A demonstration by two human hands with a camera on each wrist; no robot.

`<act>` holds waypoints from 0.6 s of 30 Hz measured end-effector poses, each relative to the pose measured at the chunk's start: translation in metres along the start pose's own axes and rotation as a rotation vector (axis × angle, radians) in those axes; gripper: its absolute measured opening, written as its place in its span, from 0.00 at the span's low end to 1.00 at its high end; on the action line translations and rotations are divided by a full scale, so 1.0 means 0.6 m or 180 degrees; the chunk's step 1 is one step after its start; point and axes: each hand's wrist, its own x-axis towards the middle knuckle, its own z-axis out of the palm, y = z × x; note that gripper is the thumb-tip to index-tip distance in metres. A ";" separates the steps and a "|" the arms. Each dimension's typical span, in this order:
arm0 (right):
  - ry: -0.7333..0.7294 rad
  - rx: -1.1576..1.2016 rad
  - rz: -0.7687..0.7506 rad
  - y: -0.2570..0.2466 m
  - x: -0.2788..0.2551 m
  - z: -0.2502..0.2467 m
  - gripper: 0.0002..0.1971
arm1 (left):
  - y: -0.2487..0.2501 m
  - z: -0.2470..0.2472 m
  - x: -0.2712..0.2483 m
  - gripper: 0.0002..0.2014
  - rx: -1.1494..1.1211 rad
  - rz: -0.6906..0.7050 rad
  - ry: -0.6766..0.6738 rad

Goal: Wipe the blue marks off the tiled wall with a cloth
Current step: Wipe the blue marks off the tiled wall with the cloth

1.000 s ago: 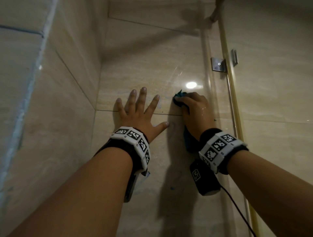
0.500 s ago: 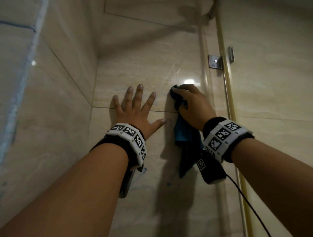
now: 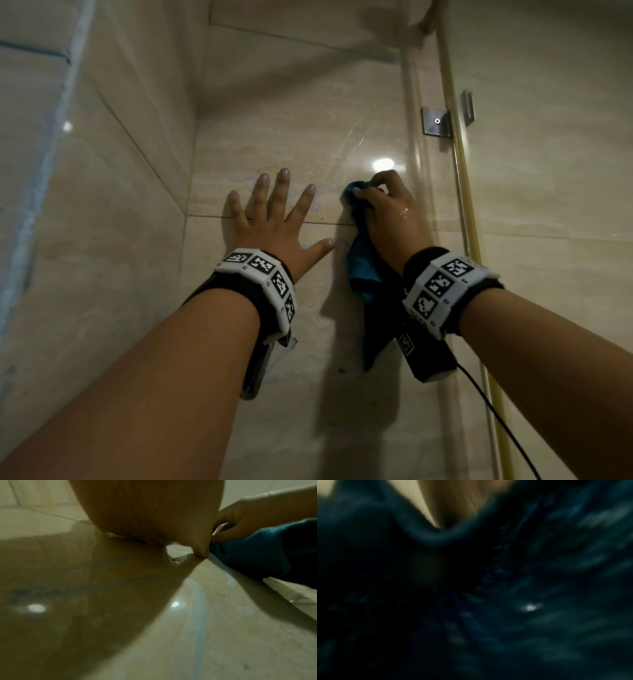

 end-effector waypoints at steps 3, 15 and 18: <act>-0.0043 -0.0176 0.0234 0.011 0.010 -0.008 0.13 | 0.000 0.000 0.000 0.42 -0.0025 0.0006 -0.0009; -0.0080 -0.0094 0.0013 -0.013 -0.021 0.015 0.20 | 0.003 -0.002 -0.003 0.42 -0.0032 -0.0018 -0.0020; -0.0096 -0.0185 -0.0039 -0.011 -0.022 0.009 0.17 | 0.002 -0.003 -0.003 0.42 -0.0036 -0.0006 -0.0037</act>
